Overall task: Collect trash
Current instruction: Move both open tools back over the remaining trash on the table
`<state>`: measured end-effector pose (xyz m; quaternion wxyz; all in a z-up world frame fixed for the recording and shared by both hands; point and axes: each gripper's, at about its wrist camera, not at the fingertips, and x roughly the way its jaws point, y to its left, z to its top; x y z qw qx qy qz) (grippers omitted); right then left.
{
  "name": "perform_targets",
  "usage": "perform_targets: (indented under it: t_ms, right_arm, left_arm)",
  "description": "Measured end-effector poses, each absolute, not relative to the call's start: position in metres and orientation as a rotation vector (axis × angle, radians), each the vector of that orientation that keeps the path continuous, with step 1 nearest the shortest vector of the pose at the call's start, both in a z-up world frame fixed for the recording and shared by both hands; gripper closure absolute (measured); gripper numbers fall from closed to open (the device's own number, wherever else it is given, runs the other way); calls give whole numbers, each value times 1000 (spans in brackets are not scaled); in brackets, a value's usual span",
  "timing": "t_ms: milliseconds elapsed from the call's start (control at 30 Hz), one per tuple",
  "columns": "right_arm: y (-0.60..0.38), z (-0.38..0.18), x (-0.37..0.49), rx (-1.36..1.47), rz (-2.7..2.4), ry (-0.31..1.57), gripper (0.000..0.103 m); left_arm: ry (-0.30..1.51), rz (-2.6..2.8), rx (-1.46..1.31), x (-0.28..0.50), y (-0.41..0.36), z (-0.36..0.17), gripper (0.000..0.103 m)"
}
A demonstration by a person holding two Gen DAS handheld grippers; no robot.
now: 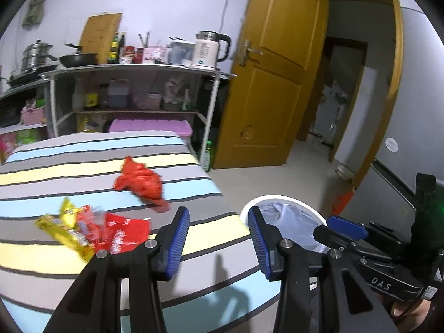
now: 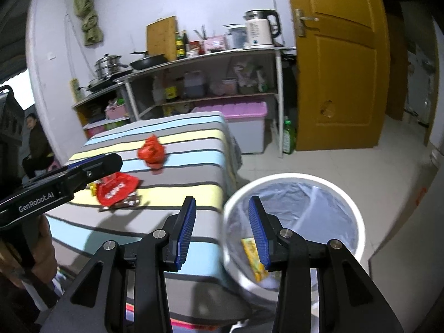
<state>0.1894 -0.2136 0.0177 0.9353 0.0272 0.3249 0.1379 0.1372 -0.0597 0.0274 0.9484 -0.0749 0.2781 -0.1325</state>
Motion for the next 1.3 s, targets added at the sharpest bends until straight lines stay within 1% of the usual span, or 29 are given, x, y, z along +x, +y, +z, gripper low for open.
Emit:
perform_targets:
  t_ms: [300, 667, 1100, 1133, 1233, 1300]
  right_arm:
    - [-168, 22, 187, 11, 380, 668, 63]
    - [-129, 22, 192, -22, 455, 673, 63]
    - [-99, 5, 211, -45, 499, 718, 63]
    - [-97, 2, 213, -45, 501, 726, 63]
    - [-93, -5, 218, -47, 506, 742, 63]
    - [-91, -9, 222, -46, 509, 752, 63]
  left_arm:
    - [541, -164, -189, 117, -9, 33, 59]
    - [537, -66, -216, 105, 35, 29, 59]
    - [588, 32, -319, 107, 93, 1, 59]
    - [592, 35, -329, 108, 96, -2, 59]
    - [606, 42, -348, 115, 100, -9, 52]
    - [618, 48, -362, 121, 102, -13, 52]
